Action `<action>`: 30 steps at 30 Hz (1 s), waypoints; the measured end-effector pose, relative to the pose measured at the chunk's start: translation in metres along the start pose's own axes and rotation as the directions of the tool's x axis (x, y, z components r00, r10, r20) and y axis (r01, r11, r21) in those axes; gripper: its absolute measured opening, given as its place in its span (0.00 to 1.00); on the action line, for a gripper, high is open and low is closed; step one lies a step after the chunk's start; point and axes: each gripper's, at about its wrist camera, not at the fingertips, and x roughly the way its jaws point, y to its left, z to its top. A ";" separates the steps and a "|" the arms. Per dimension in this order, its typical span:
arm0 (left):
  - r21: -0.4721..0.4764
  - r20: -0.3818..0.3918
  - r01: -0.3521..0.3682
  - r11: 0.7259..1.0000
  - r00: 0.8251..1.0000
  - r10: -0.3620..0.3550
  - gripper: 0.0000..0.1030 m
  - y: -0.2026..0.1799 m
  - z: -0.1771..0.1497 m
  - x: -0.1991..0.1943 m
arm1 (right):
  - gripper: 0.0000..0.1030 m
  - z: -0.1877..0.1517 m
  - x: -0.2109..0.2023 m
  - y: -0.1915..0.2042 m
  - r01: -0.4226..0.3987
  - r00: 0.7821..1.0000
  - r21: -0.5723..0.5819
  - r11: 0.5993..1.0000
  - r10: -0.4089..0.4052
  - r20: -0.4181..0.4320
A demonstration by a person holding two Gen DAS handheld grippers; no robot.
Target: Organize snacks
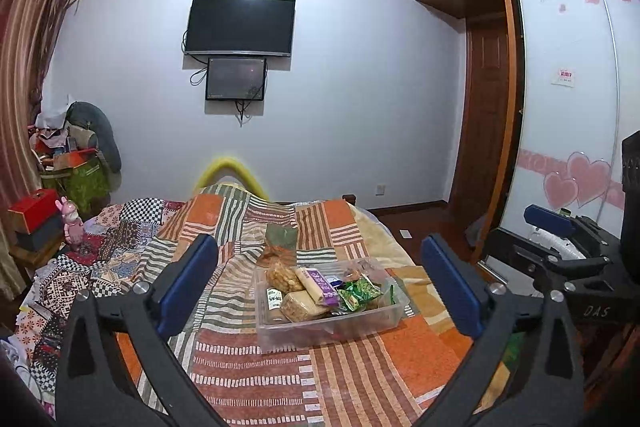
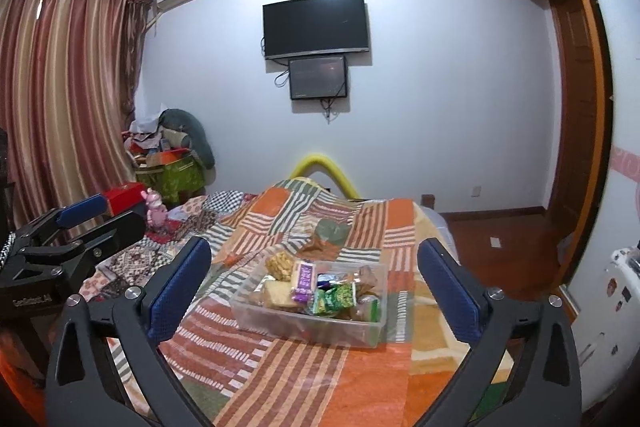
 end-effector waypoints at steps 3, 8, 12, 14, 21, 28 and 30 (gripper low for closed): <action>0.007 0.003 -0.012 1.000 1.000 0.012 1.00 -0.001 -0.002 0.000 | 1.00 -0.001 0.001 -0.001 0.009 1.000 0.006 1.000 -0.009 -0.002; 0.008 0.004 -0.018 1.000 1.000 0.018 1.00 -0.002 -0.005 0.001 | 1.00 -0.006 -0.006 -0.003 0.010 1.000 0.008 1.000 -0.010 -0.001; 0.005 0.000 -0.018 1.000 1.000 0.018 1.00 -0.002 -0.007 0.002 | 1.00 -0.006 -0.009 -0.002 0.012 1.000 0.004 1.000 -0.012 0.003; 0.002 -0.001 -0.017 1.000 1.000 0.017 1.00 -0.001 -0.007 0.003 | 1.00 -0.006 -0.010 -0.002 0.012 1.000 0.005 1.000 -0.012 0.004; -0.002 -0.007 -0.006 1.000 1.000 0.006 1.00 0.001 -0.007 0.007 | 1.00 -0.004 -0.011 -0.002 0.012 1.000 0.007 1.000 -0.012 0.006; -0.004 -0.010 -0.004 1.000 1.000 0.004 1.00 0.001 -0.008 0.009 | 1.00 -0.002 -0.015 -0.001 0.013 1.000 0.012 1.000 -0.013 0.012; -0.005 -0.012 -0.003 1.000 1.000 0.003 1.00 0.001 -0.009 0.010 | 1.00 -0.001 -0.015 -0.001 0.014 1.000 0.013 1.000 -0.014 0.015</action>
